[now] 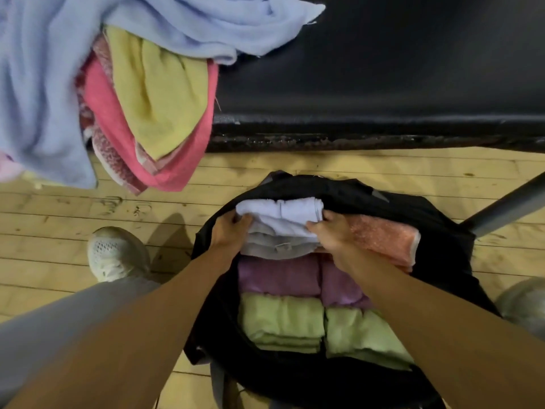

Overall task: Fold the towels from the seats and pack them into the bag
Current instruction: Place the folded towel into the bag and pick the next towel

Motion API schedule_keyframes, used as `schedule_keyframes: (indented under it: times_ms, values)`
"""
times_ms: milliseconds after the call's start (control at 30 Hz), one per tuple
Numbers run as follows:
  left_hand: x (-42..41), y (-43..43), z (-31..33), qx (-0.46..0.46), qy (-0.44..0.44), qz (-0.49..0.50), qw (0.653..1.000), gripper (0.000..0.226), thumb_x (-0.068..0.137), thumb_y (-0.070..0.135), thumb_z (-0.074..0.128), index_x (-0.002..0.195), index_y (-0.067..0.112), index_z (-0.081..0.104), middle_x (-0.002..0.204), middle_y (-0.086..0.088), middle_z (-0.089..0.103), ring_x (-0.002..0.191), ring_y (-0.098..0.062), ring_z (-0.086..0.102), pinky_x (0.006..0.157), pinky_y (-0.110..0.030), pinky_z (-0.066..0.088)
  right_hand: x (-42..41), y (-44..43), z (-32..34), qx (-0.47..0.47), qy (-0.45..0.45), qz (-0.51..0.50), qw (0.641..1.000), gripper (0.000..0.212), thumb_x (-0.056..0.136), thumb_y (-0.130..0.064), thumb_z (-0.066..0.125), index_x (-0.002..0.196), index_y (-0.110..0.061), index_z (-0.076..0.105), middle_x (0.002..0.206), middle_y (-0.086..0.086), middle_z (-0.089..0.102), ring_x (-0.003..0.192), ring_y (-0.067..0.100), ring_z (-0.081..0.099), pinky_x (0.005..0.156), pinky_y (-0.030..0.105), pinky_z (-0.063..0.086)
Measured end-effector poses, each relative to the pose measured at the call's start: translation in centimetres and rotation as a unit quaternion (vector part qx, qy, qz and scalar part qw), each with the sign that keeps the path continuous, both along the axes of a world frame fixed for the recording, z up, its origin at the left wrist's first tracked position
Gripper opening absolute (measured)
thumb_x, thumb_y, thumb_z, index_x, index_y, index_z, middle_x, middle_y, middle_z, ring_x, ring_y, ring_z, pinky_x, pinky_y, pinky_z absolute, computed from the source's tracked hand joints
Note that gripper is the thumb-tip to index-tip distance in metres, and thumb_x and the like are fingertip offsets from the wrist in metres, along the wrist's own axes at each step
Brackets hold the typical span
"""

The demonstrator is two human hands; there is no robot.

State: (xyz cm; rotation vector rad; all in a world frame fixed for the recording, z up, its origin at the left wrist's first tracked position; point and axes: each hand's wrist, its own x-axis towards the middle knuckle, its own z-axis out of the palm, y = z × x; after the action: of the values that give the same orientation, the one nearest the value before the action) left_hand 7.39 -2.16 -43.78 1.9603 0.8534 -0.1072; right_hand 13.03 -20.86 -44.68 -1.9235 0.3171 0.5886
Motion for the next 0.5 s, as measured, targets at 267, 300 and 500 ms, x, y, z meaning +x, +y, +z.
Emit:
schedule_keyframes:
  times_ms: [267,300,500]
  values:
    - [1.5,-0.2,-2.7,0.157,0.032,-0.046,0.986,0.033,0.086,0.036,0.069,0.063,0.017,0.054,0.068,-0.008,0.061,0.071,-0.025,0.058,0.058,-0.028,0.040,1.1,0.3,-2.6,-0.195,-0.021,0.093,0.976,0.036,0.094,-0.017,0.056,0.128,-0.004,0.057,0.128,0.017,0.060,0.117,0.034,0.057,0.093,0.035,0.044]
    - [1.2,-0.4,-3.1,0.171,0.048,-0.061,0.982,0.028,0.087,0.040,0.067,0.072,0.017,0.061,0.078,-0.010,0.065,0.081,-0.028,0.061,0.064,-0.030,0.044,0.7,0.2,-2.9,-0.219,-0.031,0.112,0.969,0.038,0.094,-0.017,0.057,0.129,-0.003,0.055,0.130,0.018,0.059,0.118,0.035,0.056,0.095,0.035,0.043]
    - [1.1,-0.8,-3.6,0.195,0.081,-0.088,0.974,0.036,0.092,0.042,0.057,0.117,0.017,0.065,0.112,-0.013,0.065,0.108,-0.032,0.056,0.083,-0.038,0.046,0.6,0.4,-2.8,-0.255,-0.020,0.157,0.954,0.048,0.095,-0.013,0.057,0.139,-0.001,0.045,0.139,0.020,0.051,0.128,0.033,0.049,0.099,0.032,0.040]
